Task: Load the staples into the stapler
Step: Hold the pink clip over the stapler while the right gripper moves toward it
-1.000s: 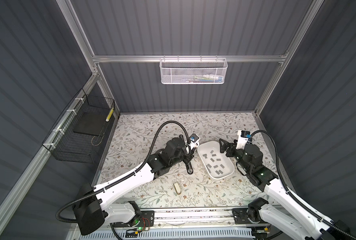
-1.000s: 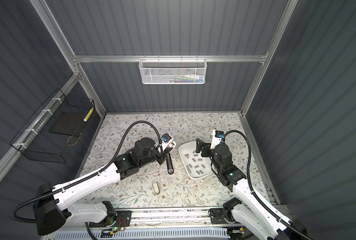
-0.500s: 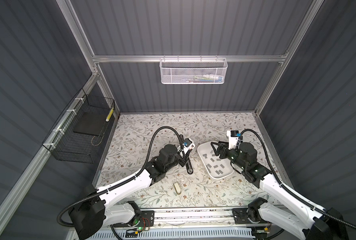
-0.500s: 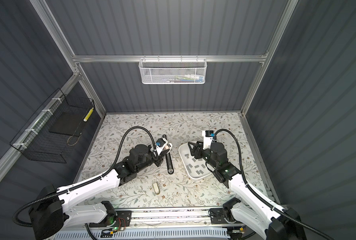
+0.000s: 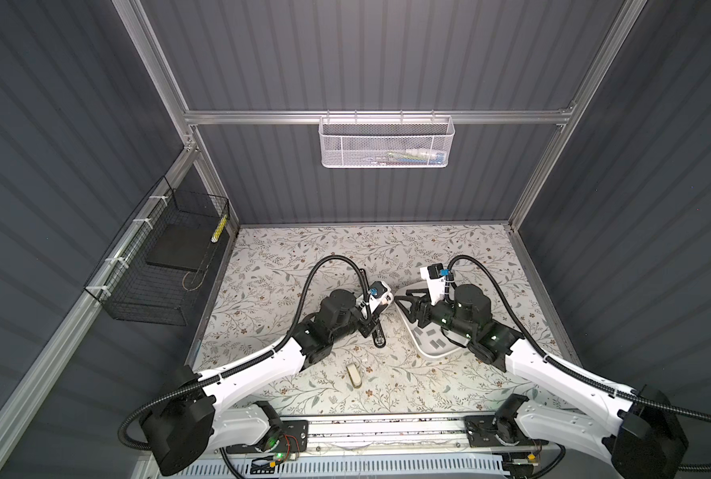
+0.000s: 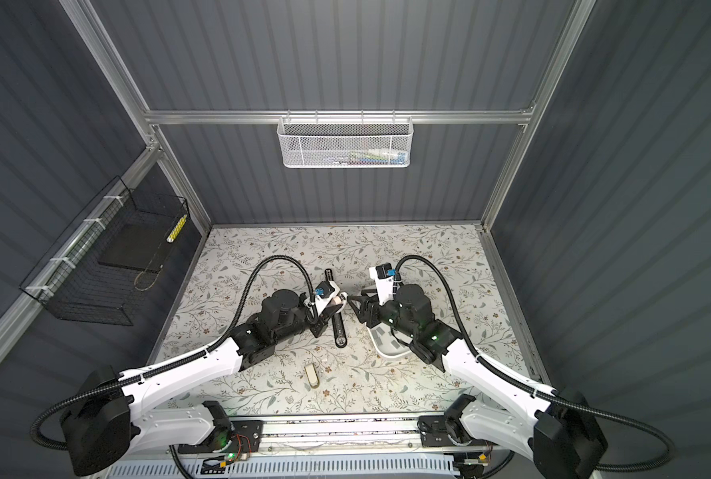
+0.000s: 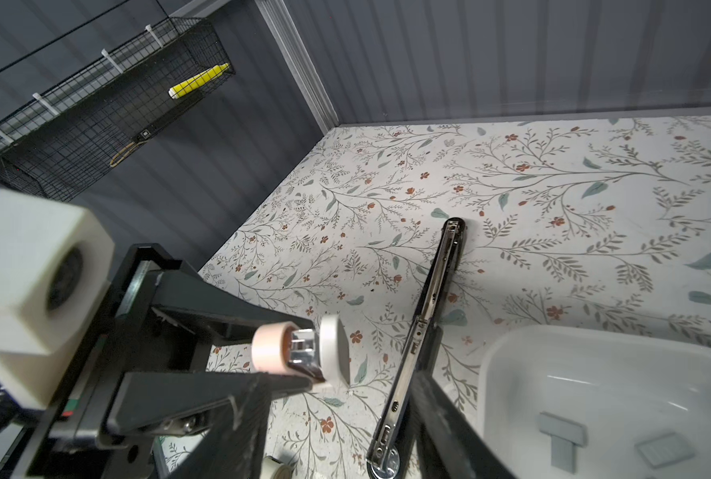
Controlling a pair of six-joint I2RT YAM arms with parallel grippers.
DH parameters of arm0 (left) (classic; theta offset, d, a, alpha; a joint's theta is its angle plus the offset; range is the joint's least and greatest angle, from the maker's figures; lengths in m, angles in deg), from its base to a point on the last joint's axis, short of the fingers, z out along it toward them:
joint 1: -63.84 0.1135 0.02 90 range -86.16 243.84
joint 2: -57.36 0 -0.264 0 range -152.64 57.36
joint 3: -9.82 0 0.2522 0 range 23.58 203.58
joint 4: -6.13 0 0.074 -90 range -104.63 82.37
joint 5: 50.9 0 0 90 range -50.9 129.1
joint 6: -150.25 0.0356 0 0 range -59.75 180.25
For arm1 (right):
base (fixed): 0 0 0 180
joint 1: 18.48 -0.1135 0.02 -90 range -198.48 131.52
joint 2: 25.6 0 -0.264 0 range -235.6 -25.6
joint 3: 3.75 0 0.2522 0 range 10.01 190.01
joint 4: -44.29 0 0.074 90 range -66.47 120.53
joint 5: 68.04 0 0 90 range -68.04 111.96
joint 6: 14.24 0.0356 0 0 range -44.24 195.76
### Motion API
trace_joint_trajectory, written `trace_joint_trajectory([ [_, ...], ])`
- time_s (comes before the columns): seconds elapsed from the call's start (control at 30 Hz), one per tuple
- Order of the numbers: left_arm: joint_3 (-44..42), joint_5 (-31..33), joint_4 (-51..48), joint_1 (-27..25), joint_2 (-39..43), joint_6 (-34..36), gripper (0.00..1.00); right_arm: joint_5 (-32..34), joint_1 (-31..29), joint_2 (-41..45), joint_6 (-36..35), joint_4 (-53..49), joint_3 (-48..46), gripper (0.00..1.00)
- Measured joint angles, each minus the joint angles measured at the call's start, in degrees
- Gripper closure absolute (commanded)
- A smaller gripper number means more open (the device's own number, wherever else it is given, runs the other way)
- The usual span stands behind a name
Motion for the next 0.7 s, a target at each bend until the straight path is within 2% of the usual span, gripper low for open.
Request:
trace_joint_trajectory([
  [0.27,0.28,-2.91,-0.90,0.00,-1.68,0.76,1.00,1.22,-0.28,-1.90,-1.55,-0.28,1.29,0.48],
  [0.7,-0.20,-2.84,0.63,0.00,-0.31,1.38,1.00,3.21,-0.50,-6.05,-1.75,-1.66,2.25,0.51],
])
